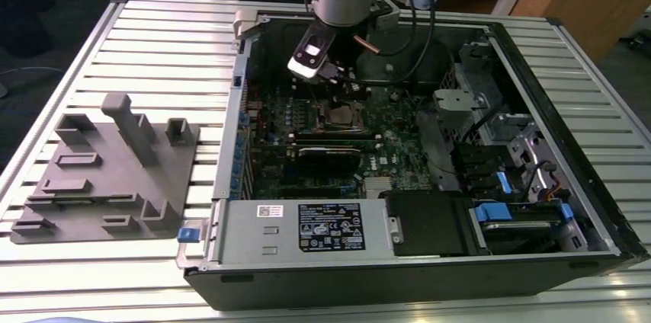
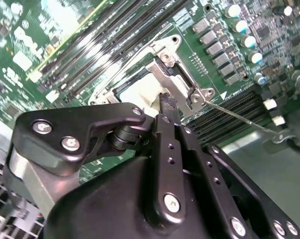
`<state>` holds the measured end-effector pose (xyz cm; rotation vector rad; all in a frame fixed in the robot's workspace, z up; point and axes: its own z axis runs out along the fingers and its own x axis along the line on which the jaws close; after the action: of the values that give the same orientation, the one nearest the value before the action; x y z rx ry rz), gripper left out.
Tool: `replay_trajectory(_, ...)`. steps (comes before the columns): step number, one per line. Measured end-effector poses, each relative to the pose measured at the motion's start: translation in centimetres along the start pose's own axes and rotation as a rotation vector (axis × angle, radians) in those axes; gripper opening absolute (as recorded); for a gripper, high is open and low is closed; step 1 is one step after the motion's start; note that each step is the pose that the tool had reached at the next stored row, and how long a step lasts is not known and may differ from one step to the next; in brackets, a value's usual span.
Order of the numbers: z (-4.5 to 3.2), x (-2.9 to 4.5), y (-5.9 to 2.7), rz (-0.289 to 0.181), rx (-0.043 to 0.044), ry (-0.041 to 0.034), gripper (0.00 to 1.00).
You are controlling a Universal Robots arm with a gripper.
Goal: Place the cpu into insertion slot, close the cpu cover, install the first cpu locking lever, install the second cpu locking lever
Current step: 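Close the cpu cover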
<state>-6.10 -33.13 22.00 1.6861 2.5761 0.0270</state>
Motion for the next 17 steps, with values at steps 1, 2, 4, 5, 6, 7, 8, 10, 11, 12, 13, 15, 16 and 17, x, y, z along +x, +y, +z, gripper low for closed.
replay_trajectory(1, 0.01, 0.0, 0.0, -0.018, -0.0007, 0.0009, 0.11)
replay_trajectory(2, 0.01, 0.0, 0.0, -0.033, -0.0013, 0.0015, 0.11)
replay_trajectory(4, 0.01, 0.0, 0.0, -0.036, -0.0014, 0.0016, 0.11)
replay_trajectory(5, 0.02, 0.0, 0.0, -0.036, -0.0014, 0.0016, 0.11)
replay_trajectory(6, 0.01, 0.0, 0.0, -0.036, -0.0014, 0.0016, 0.11)
replay_trajectory(7, 0.02, 0.0, 0.0, -0.036, -0.0015, 0.0016, 0.11)
replay_trajectory(8, 0.02, 0.0, 0.0, -0.036, -0.0015, 0.0016, 0.11)
replay_trajectory(10, 0.01, 0.0, 0.0, -0.036, -0.0014, 0.0016, 0.11)
replay_trajectory(11, 0.02, 0.0, 0.0, -0.039, -0.0016, 0.0018, 0.11)
replay_trajectory(12, 0.02, 0.0, 0.0, -0.046, -0.002, 0.0022, 0.11)
replay_trajectory(13, 0.02, 0.0, 0.0, -0.056, -0.0023, 0.0026, 0.11)
replay_trajectory(15, 0.03, 0.0, 0.0, -0.084, -0.0035, 0.004, 0.11)
replay_trajectory(16, 0.03, 0.0, 0.0, -0.098, -0.0041, 0.0047, 0.11)
replay_trajectory(17, 0.03, 0.0, 0.0, -0.112, -0.0047, 0.0053, 0.11)
